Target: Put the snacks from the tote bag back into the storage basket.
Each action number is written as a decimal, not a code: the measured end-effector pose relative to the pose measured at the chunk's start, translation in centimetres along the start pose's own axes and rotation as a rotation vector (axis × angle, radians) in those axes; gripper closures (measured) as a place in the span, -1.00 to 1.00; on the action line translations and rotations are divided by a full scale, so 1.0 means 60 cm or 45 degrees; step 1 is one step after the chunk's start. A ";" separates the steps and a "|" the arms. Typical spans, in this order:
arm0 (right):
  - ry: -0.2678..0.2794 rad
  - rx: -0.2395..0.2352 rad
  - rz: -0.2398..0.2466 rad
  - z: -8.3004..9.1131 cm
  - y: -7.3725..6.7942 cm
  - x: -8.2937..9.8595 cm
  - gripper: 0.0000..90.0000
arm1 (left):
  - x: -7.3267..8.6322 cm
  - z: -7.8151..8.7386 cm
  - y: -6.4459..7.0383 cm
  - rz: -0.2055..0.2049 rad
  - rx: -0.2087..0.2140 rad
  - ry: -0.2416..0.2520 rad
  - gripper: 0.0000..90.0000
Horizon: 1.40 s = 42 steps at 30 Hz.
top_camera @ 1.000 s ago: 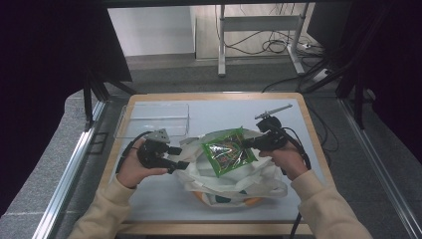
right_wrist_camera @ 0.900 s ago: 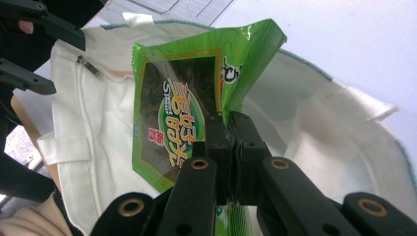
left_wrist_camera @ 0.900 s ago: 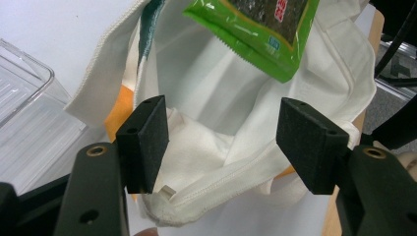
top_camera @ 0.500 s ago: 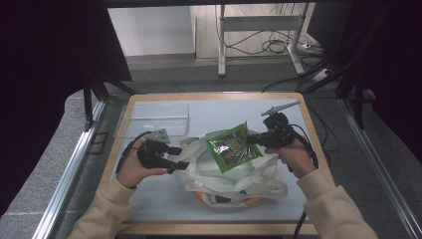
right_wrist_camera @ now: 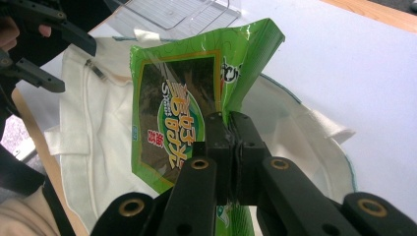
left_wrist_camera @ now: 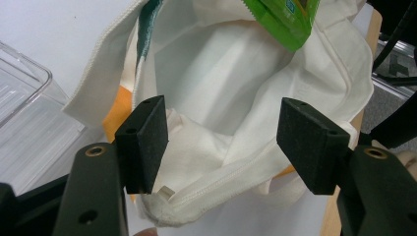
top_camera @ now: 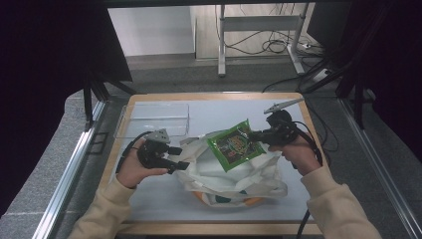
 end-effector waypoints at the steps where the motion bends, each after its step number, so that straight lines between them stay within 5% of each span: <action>1: -0.001 -0.004 0.010 -0.001 -0.001 0.000 0.93 | 0.000 0.000 0.000 -0.002 0.000 -0.001 -0.20; 19: -0.024 -0.041 0.103 -0.010 -0.004 -0.001 0.94 | -0.009 0.006 0.004 -0.011 -0.015 0.002 -0.21; 31: -0.026 -0.076 0.199 -0.018 -0.011 -0.002 0.94 | -0.049 0.006 0.012 -0.044 0.005 0.048 -0.21; 42: -0.035 -0.095 0.257 -0.027 -0.024 -0.010 0.93 | -0.087 -0.026 0.010 -0.066 0.071 0.029 -0.23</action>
Point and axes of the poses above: each handheld gripper's, and its own axes: z roughly backward along the jaws, x roughly out of its underside, y roughly to its right, the point moved 1 cm from there along -z, roughly forward along the jaws, and after that the axes turned 7 degrees about -z, right-handed, at the moved point
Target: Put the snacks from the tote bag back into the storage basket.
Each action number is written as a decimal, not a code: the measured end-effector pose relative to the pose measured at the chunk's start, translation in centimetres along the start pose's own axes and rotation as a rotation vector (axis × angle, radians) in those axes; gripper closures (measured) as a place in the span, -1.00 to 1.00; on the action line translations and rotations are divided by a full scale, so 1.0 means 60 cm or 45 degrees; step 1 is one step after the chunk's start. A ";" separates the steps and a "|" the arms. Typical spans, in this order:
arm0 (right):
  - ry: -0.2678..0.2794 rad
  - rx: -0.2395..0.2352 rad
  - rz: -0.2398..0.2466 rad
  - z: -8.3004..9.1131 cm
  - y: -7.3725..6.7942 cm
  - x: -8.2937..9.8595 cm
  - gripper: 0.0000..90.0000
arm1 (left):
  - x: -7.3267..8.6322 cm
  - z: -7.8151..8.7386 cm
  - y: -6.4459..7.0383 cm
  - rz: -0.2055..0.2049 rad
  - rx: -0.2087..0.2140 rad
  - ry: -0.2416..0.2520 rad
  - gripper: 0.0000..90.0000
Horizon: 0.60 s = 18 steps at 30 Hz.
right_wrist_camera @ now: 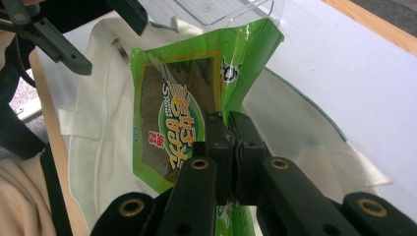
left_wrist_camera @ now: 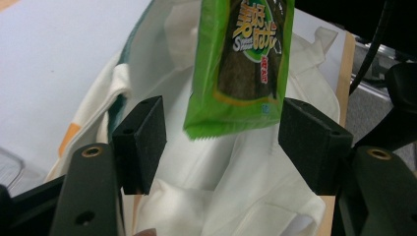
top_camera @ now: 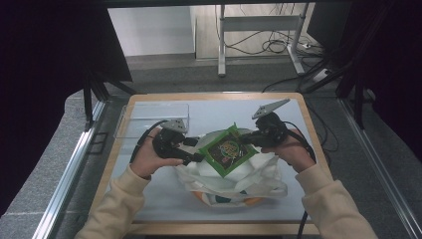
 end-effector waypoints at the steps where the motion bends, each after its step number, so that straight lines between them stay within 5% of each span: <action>1: -0.003 -0.003 0.001 -0.001 -0.001 0.000 0.93 | -0.001 -0.004 -0.002 0.001 0.008 -0.004 -0.23; 18: -0.007 -0.061 0.138 -0.032 -0.033 -0.021 0.93 | 0.007 -0.038 -0.010 -0.006 0.095 -0.075 0.26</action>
Point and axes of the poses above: each handheld gripper's, and its own axes: z roughly backward along the jaws, x roughly out of its underside, y roughly to its right, the point moved 1 cm from there along -z, roughly forward along the jaws, and after that the axes turned 7 degrees about -z, right-handed, at the moved point
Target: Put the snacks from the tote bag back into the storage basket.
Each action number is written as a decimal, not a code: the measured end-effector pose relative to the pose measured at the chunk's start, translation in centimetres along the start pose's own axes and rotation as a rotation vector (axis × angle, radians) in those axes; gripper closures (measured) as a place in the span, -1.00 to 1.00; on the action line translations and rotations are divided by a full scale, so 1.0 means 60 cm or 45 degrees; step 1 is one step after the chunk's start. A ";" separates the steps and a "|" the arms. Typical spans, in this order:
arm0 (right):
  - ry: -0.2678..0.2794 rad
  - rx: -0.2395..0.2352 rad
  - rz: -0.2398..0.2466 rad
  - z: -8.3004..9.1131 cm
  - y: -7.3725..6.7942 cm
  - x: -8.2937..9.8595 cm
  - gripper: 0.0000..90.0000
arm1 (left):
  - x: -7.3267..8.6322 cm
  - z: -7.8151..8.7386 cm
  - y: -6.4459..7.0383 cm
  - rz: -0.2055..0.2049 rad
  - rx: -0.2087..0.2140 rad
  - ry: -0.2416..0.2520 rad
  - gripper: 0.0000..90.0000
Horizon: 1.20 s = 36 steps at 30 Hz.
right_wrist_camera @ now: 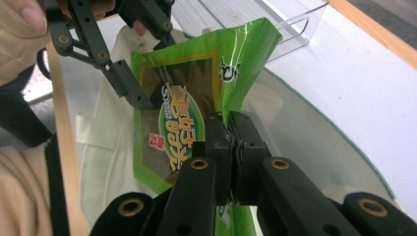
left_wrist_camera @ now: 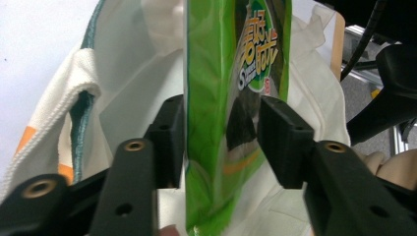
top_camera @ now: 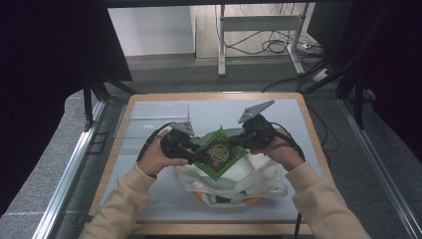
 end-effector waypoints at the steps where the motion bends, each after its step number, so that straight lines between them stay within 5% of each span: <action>1: -0.004 0.008 0.011 -0.002 -0.001 -0.002 0.92 | 0.000 -0.001 0.002 -0.001 -0.008 -0.012 0.29; 11: 0.013 0.025 0.064 -0.003 -0.004 -0.004 0.86 | 0.005 0.006 -0.001 0.019 0.022 0.011 0.55; 21: 0.042 0.022 0.042 -0.002 -0.003 0.001 0.71 | 0.007 0.010 0.002 0.019 0.010 0.023 0.61; 27: 0.144 0.073 -0.070 0.010 0.002 0.011 0.12 | 0.010 0.009 0.001 0.023 -0.001 0.025 0.61; 36: 0.226 0.082 -0.229 0.035 0.012 0.046 -0.14 | 0.012 0.020 -0.002 0.013 -0.023 0.029 0.61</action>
Point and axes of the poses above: each handheld gripper's, and its own axes: z roughly backward along the jaws, x roughly out of its underside, y roughly to its right, the point moved 1 cm from there along -z, roughly forward along the jaws, and after that the axes turned 7 degrees about -z, right-handed, at the moved point
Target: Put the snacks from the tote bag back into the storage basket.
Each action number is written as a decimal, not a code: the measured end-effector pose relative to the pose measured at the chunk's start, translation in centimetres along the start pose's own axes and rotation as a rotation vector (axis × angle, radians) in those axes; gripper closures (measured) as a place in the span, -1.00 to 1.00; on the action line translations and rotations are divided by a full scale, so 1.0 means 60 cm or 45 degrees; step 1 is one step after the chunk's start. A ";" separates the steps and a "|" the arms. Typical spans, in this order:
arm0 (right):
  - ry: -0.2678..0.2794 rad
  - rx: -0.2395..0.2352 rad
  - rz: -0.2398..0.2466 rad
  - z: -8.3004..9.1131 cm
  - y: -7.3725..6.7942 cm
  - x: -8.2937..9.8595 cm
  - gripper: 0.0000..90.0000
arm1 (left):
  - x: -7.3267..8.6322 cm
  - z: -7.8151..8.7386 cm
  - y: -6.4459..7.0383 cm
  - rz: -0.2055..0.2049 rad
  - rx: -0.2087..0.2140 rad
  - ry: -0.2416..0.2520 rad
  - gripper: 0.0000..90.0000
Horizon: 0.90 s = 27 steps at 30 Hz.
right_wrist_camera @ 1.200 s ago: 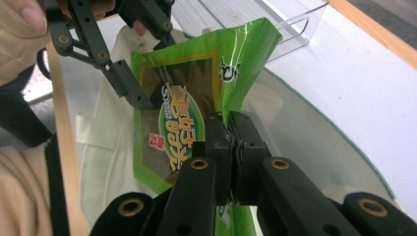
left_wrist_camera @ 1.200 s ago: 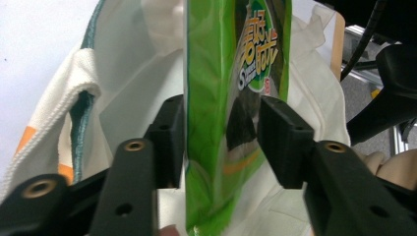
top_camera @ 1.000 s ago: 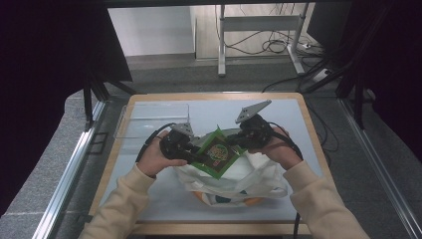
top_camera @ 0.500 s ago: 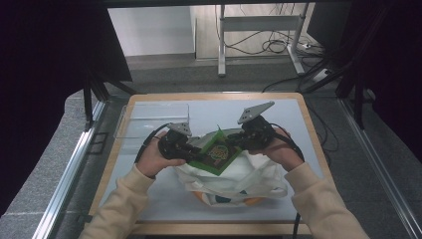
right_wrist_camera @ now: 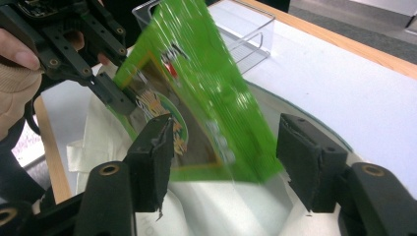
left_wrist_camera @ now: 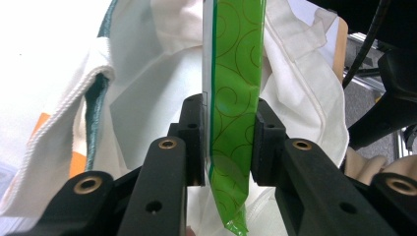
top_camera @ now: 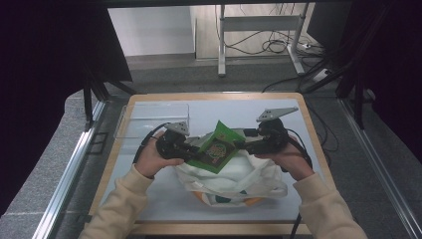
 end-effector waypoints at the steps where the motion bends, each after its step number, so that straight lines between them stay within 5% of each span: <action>1: 0.012 0.007 -0.013 0.003 0.001 0.004 -0.14 | 0.000 0.001 0.000 0.008 -0.003 0.009 0.61; 9: 0.009 0.043 -0.064 0.005 0.002 0.039 -0.22 | 0.005 0.013 -0.003 0.035 -0.025 0.038 0.60; 21: -0.028 0.102 -0.073 -0.014 0.004 0.067 -0.25 | 0.005 0.021 0.000 0.035 -0.043 0.052 0.60; 27: -0.036 0.087 -0.063 -0.014 0.001 0.074 -0.27 | 0.007 0.021 -0.001 0.040 -0.040 0.067 0.60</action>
Point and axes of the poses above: each handheld gripper's, and its own axes: z roughly backward along the jaws, x roughly out of its underside, y roughly to its right, the point moved 1 cm from there along -z, roughly forward along the jaws, and after that the axes turned 7 degrees about -z, right-handed, at the moved point
